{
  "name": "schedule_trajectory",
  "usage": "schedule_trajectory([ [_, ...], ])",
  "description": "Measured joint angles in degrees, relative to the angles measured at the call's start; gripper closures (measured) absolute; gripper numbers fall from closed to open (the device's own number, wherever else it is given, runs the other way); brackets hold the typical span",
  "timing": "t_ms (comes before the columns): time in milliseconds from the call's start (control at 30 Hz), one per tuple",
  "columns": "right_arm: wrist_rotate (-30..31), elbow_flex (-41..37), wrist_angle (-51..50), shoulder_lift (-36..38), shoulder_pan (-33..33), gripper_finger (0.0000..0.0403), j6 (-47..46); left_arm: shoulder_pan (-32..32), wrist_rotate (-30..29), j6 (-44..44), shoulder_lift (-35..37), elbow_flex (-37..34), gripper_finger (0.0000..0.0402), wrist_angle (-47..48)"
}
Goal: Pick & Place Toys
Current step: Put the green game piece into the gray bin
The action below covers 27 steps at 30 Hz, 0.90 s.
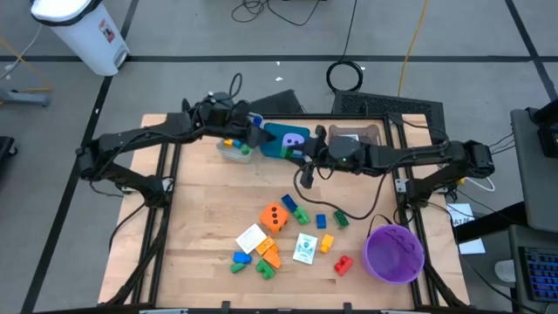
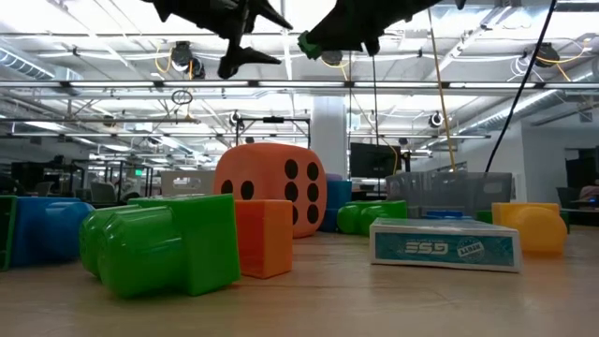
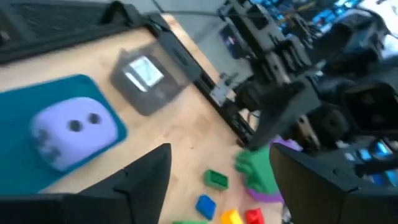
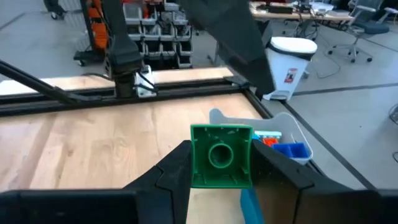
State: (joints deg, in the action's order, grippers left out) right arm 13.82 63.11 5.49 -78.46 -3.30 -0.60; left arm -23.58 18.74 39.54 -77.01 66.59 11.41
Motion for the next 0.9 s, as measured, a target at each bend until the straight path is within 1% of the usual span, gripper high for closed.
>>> schedule_trajectory([
  [133, 0.11, 0.0, -0.6, -0.03, -0.3, 0.027, -0.02, 1.38, 2.47, 0.55, -2.48, 0.02, 0.0108, -4.39],
  [233, 0.43, 0.0, -1.4, -0.02, -0.41, 0.027, -0.09, 2.05, 2.29, 2.16, -4.18, 0.02, 0.0108, -5.57],
  [333, 2.89, 0.0, -2.33, -0.04, -0.41, 0.027, 0.07, 2.65, 2.25, 2.84, -5.5, 0.02, 0.0108, -6.19],
  [567, 2.9, 0.0, -4.4, -0.04, -0.41, 0.027, 0.02, 4.13, 1.89, 3.05, -8.01, 0.02, 0.0108, -10.11],
  [800, 3.02, 0.0, -4.06, -0.04, -0.43, 0.027, 0.02, 4.6, 1.65, 4.15, -10.37, 0.02, 0.0108, -10.97],
  [900, 2.9, 0.0, -4.06, -0.04, -0.43, 0.027, 0.04, 4.71, 0.58, 4.22, -11.02, 0.02, 0.0108, -12.06],
])
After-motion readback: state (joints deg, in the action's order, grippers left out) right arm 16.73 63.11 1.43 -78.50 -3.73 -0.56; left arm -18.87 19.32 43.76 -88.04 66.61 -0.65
